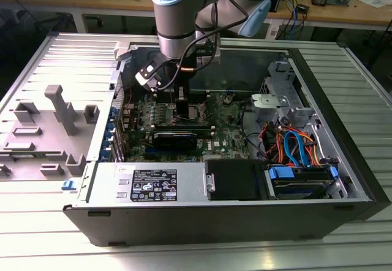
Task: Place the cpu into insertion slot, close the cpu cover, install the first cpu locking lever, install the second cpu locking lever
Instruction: 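Place the cpu into insertion slot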
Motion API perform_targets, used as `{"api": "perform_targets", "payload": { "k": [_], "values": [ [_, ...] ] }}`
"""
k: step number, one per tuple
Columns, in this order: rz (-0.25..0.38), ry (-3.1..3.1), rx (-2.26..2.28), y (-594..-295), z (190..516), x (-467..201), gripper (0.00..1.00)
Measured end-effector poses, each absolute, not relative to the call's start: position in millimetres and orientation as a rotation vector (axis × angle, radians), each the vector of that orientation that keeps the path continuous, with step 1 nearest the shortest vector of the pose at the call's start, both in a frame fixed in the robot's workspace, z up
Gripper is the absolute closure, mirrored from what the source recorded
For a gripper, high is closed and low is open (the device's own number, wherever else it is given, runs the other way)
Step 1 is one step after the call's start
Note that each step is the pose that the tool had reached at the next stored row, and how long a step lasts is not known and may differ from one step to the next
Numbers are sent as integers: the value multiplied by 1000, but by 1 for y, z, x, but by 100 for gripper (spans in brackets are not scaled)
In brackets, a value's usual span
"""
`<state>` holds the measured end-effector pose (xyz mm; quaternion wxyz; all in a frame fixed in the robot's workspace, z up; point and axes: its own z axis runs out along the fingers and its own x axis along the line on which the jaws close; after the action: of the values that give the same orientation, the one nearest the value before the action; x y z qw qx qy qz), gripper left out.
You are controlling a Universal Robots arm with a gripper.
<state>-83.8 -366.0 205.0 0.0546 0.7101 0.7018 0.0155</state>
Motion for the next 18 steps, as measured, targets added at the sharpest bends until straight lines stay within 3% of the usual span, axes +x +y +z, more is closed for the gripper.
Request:
{"api": "perform_targets", "payload": {
  "k": [11, 16, 18],
  "values": [
    [41, 2135, 2159, -366, 210, -81, 41],
    [32, 2139, 2163, -366, 212, -78, 71],
    [28, 2141, 2165, -366, 212, -77, 71]
  ]
}}
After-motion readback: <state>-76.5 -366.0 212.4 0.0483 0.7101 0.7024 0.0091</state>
